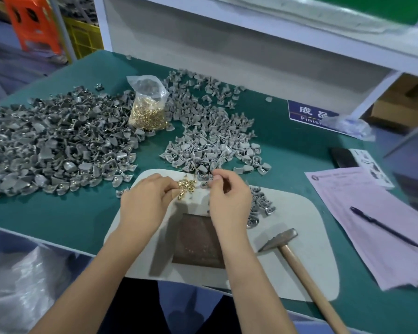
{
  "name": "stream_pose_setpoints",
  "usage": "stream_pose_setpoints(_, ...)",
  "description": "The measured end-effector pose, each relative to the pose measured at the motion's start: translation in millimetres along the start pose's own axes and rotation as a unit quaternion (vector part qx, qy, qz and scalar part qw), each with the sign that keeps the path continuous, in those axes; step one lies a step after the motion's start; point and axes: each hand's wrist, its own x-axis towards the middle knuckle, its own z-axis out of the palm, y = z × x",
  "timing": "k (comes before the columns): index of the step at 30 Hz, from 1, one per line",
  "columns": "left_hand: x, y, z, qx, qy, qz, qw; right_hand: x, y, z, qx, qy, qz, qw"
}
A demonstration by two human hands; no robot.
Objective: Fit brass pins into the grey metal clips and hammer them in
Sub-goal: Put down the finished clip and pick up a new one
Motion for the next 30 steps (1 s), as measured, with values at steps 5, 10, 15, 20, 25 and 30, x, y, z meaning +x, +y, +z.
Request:
stream_pose_setpoints(5,7,9,-7,-0.003,-0.007,-0.003,1.000,0,0,-3,0.094,0.072,0.038,0.992)
stream_pose_setpoints(10,12,13,-14,0.005,-0.032,-0.013,0.999,0,1,-4,0.108,0.060,0.044,0.991)
stream_pose_setpoints(15,16,29,-16,-0.404,-0.074,-0.093,0.907,-4,-2,-3,0.072,-0.034,-0.037,0.996)
stream_pose_setpoints(20,24,38,-13,-0.483,-0.153,-0.159,0.847,-5,-2,-2,0.059,-0.100,-0.078,0.990)
stream_pose_setpoints(25,21,32,-6,-0.516,-0.174,-0.191,0.817,0,2,-3,0.060,-0.119,-0.048,0.990)
stream_pose_setpoints(30,17,18,-8,-0.524,-0.192,-0.193,0.807,6,2,-6,0.081,-0.183,0.024,0.979)
